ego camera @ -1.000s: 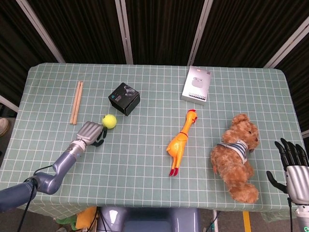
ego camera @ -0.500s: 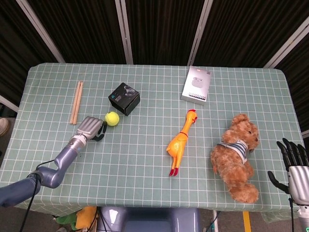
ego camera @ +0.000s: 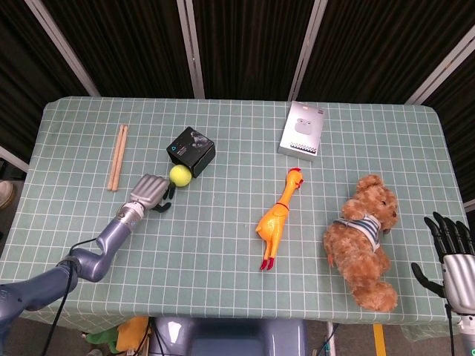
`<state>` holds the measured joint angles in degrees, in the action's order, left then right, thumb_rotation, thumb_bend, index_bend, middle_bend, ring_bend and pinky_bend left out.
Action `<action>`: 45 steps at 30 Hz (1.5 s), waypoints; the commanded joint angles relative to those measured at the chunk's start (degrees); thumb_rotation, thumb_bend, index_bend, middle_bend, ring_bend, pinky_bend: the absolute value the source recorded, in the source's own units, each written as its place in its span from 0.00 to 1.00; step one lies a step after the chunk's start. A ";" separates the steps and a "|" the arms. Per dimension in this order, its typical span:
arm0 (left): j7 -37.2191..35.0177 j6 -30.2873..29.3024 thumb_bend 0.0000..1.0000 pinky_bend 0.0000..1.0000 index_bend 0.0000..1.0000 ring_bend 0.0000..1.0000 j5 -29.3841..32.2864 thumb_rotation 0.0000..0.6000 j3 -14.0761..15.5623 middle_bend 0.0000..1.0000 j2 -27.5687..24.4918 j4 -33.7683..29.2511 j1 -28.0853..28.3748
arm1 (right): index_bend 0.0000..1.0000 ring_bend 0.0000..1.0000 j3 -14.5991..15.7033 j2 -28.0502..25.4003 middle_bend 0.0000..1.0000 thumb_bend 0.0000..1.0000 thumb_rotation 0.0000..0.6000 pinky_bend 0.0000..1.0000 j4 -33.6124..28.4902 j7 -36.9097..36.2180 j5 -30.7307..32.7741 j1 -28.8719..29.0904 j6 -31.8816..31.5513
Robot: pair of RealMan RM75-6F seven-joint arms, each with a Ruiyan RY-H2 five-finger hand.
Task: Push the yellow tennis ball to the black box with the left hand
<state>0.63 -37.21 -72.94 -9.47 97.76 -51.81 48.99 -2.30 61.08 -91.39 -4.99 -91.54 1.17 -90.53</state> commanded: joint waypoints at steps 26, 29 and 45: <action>-7.69 -1.34 0.32 0.30 0.29 0.14 -2.35 1.00 -1.09 0.28 5.92 11.31 4.07 | 0.00 0.00 0.37 -0.39 0.00 0.35 1.00 0.00 -0.53 0.35 -0.21 0.31 0.76; -7.63 -2.05 0.31 0.30 0.19 0.07 -2.62 1.00 -1.08 0.18 6.30 11.61 4.25 | 0.00 0.00 0.49 -0.46 0.00 0.35 1.00 0.01 -0.58 0.36 -0.29 0.31 0.87; -1.59 -3.63 0.30 0.14 0.00 0.00 -0.82 1.00 -1.45 0.00 6.32 10.03 3.76 | 0.00 0.00 0.65 -0.52 0.00 0.35 1.00 0.04 -0.46 0.02 -0.76 0.07 0.24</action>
<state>-1.23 -40.76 -73.93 -10.91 104.29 -41.43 52.90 -1.65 60.56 -91.85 -4.98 -92.29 1.24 -90.28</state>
